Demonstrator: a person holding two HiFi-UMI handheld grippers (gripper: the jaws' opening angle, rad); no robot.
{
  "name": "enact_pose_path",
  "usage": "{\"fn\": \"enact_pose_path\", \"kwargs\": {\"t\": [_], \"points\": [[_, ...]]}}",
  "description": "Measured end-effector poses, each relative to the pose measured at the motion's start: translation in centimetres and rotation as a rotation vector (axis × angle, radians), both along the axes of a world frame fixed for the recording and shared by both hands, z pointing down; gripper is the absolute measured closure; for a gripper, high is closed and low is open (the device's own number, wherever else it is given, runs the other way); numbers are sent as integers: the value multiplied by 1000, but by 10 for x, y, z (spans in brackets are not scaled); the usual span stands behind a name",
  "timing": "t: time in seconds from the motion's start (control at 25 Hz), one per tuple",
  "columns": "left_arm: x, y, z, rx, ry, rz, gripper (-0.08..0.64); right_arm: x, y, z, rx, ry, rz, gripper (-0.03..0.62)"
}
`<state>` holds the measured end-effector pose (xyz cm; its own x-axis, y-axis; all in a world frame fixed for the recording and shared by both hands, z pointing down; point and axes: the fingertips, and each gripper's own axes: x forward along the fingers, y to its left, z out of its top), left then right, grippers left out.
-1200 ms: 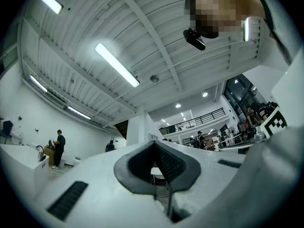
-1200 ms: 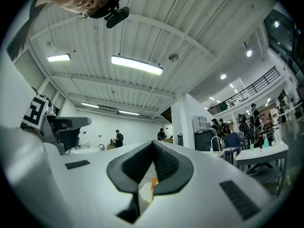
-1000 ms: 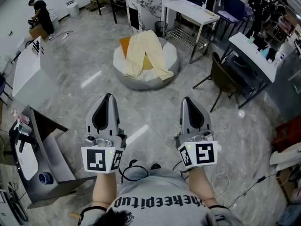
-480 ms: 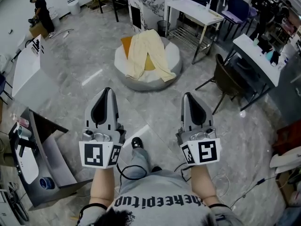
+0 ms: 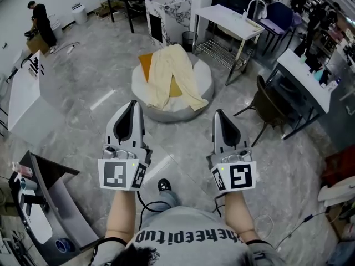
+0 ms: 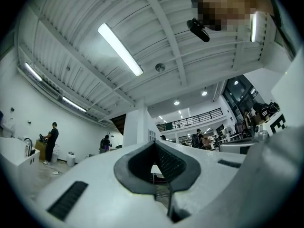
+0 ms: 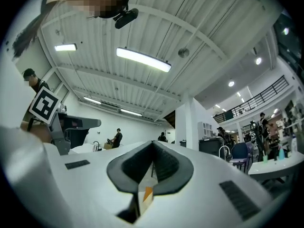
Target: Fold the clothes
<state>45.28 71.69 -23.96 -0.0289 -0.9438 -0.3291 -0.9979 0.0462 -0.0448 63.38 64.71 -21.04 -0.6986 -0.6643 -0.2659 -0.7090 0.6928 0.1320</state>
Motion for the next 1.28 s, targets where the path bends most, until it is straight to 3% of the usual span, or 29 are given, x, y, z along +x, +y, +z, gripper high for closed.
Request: {"fn": "enact_pose_path", "kwargs": {"t": [0.28,0.52,0.96,1.28], "points": [[-64,-64,-11,32,-24,58,557,-77,-60,-1,-65,-35,-16,594],[-113,-109,-3,-8,-48,95,557,-132,-101,4,-73,-34,33,594],[-178,-169,19,-23,-25,90,557,-186,-157,27,-117,-32,56,592],[-219,-241,25,-24,-27,67,557,-226,-238,35,-126,-40,43,594]]}}
